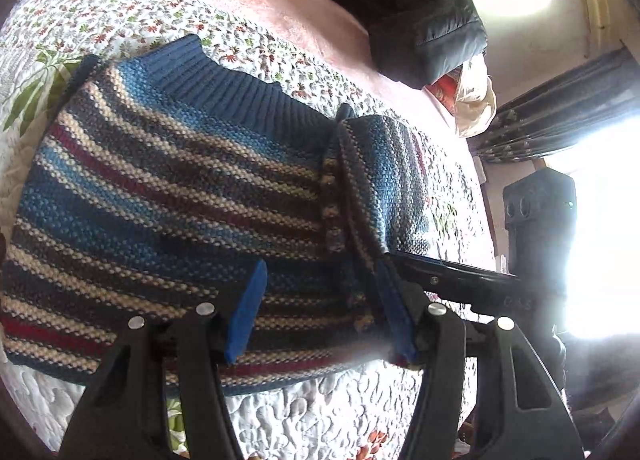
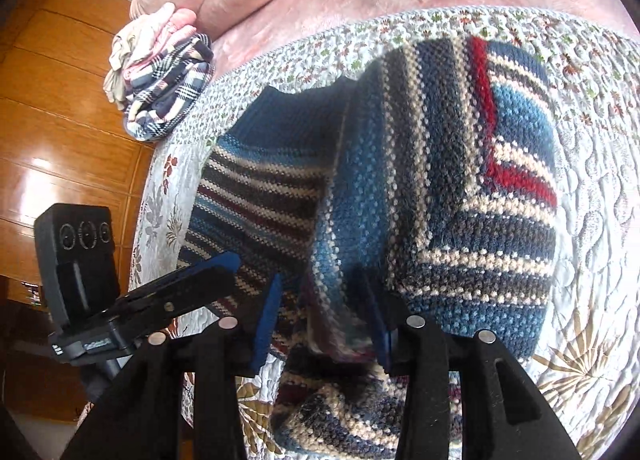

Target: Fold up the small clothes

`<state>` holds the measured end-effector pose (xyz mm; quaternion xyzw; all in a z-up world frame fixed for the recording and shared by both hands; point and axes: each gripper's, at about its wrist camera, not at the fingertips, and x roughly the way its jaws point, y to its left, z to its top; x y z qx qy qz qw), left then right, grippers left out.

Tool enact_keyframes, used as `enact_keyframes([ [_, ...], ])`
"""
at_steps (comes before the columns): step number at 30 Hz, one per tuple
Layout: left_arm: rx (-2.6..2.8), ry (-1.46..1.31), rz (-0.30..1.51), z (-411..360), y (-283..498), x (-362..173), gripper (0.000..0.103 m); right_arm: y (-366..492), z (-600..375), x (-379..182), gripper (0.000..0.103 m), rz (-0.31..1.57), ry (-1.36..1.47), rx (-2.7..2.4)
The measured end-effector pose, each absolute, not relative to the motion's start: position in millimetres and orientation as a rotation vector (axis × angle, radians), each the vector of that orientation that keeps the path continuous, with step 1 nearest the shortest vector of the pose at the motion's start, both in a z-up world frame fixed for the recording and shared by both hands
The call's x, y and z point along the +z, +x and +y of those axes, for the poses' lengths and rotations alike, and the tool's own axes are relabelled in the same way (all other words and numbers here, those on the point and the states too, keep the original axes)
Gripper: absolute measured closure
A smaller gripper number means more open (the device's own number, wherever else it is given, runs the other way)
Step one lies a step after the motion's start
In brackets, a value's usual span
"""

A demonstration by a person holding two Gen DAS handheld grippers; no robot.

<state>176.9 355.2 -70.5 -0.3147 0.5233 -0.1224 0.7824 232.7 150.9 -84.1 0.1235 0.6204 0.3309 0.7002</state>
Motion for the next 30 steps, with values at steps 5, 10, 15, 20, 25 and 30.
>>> enact_keyframes([
  [5,-0.286,-0.752,1.145,344.9,187.5,-80.4,0.047,228.3,119.9,-56.8,0.057,1.29,0.246,0.699],
  [10,-0.288,-0.797,1.163,334.7,196.1,-91.7,0.047,231.0,81.9,-58.5,0.057,1.274,0.254,0.632],
  [15,-0.288,-0.814,1.171,327.1,200.8,-100.6,0.047,230.8,48.1,-77.8,0.057,1.288,0.275,0.572],
  [20,-0.291,-0.818,1.182,319.5,209.6,-107.2,0.047,229.4,25.0,-100.6,0.057,1.315,0.321,0.547],
  [25,-0.303,-0.811,1.186,309.5,221.1,-108.2,0.048,224.1,18.3,-114.3,0.057,1.325,0.354,0.553],
  [30,-0.308,-0.791,1.206,296.2,234.9,-110.9,0.048,219.0,14.6,-124.7,0.057,1.331,0.392,0.556],
])
